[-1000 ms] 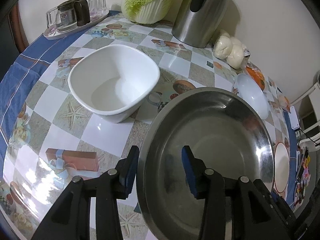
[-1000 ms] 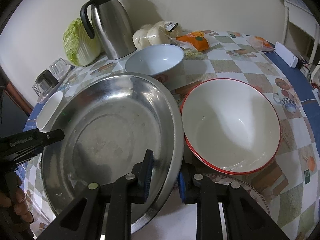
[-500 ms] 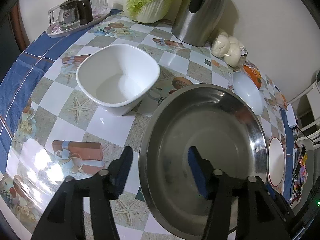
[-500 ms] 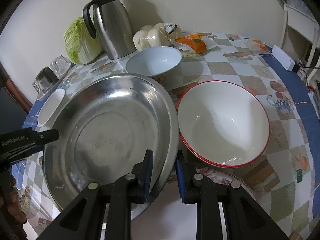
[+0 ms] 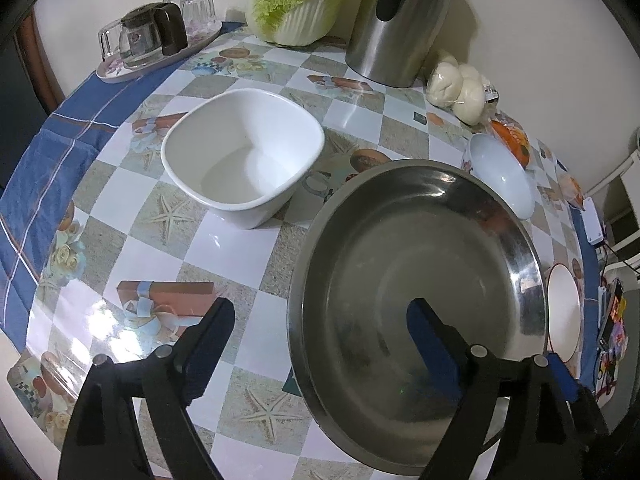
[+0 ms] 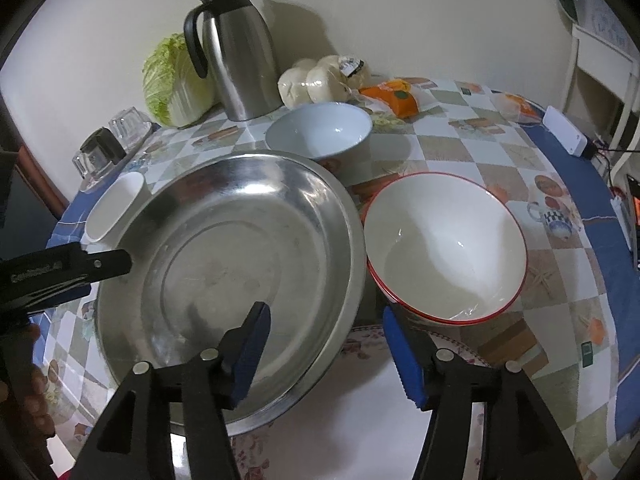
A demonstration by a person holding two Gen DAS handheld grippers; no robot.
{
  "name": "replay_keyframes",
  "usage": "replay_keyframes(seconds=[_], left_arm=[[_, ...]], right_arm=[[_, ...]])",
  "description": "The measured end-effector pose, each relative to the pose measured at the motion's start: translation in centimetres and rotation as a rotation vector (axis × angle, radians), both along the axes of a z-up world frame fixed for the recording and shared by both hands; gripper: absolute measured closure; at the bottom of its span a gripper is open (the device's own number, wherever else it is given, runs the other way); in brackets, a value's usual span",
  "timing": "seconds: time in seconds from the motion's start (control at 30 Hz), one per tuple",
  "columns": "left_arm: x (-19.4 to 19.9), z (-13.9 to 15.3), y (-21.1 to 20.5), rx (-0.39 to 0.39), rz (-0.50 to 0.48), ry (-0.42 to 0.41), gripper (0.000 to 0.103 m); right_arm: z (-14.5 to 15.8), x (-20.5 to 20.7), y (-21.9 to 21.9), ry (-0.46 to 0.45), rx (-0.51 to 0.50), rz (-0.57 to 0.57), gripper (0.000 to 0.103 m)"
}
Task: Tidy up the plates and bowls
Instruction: 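Move the right tool toward the pink-floral plate rim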
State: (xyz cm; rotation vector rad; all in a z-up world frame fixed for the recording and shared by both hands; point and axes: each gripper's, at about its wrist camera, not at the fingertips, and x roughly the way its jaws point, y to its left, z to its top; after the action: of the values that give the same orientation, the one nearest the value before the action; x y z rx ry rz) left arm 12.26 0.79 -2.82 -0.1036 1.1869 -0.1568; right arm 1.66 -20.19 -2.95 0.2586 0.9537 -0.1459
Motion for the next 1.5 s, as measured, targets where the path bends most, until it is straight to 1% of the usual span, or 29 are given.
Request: replay_keyframes(seconds=[0.23,0.3,0.37,0.5,0.53,0.6,0.63,0.67,0.97,1.13,1.23,1.3,1.43,1.5], left_arm=[[-0.3,0.1,0.0,0.031,0.001,-0.005,0.014],[-0.3,0.1,0.0,0.038,0.002,-0.005,0.012],[-0.4,0.1,0.0,0.044,0.005,-0.007,0.008],[-0.6,0.0,0.0,0.052,0.004,-0.012,0.008],[-0.6,0.0,0.0,0.056,0.003,-0.010,0.008],[-0.6,-0.1,-0.1,0.063,0.002,-0.007,0.005],[-0.7,-0.2,-0.1,0.069,0.000,-0.004,0.001],[-0.8,-0.2,-0.2,0.074,-0.001,-0.004,0.001],[-1.3,0.2,-0.6,0.096,-0.008,-0.018,0.001],[-1.7,0.9,-1.2,0.083,-0.023,-0.043,0.001],[-2.1,1.9,-1.7,0.065,-0.044,-0.088,0.001],[-2.6,2.8,-2.0,0.048,-0.055,-0.133,0.001],[-3.5,4.3,-2.6,-0.007,-0.078,-0.214,0.001],[-3.9,4.8,-2.9,-0.030,-0.092,-0.238,0.001]], right_arm=[[0.8,-0.5,-0.2,-0.022,-0.017,-0.021,0.038],[0.8,-0.6,-0.3,-0.019,-0.024,-0.030,0.031],[0.7,-0.6,-0.4,-0.020,-0.026,-0.035,0.028],[0.8,-0.9,-0.7,-0.035,-0.033,-0.046,0.015],[0.9,-1.0,-0.7,-0.038,-0.034,-0.047,0.014],[1.0,-1.1,-0.8,-0.044,-0.035,-0.051,0.006],[1.0,-1.2,-0.8,-0.047,-0.037,-0.053,0.003],[1.1,-1.2,-0.8,-0.050,-0.037,-0.053,0.000],[1.2,-1.5,-1.4,-0.044,-0.033,-0.065,0.000],[1.2,-1.9,-1.7,-0.035,-0.027,-0.073,0.000],[1.3,-2.3,-1.8,-0.037,-0.026,-0.076,0.000],[1.7,-2.7,-2.0,-0.055,-0.033,-0.086,0.000],[2.7,-3.6,-2.2,-0.091,-0.034,-0.092,0.000],[2.9,-4.0,-2.4,-0.099,-0.033,-0.097,0.000]])
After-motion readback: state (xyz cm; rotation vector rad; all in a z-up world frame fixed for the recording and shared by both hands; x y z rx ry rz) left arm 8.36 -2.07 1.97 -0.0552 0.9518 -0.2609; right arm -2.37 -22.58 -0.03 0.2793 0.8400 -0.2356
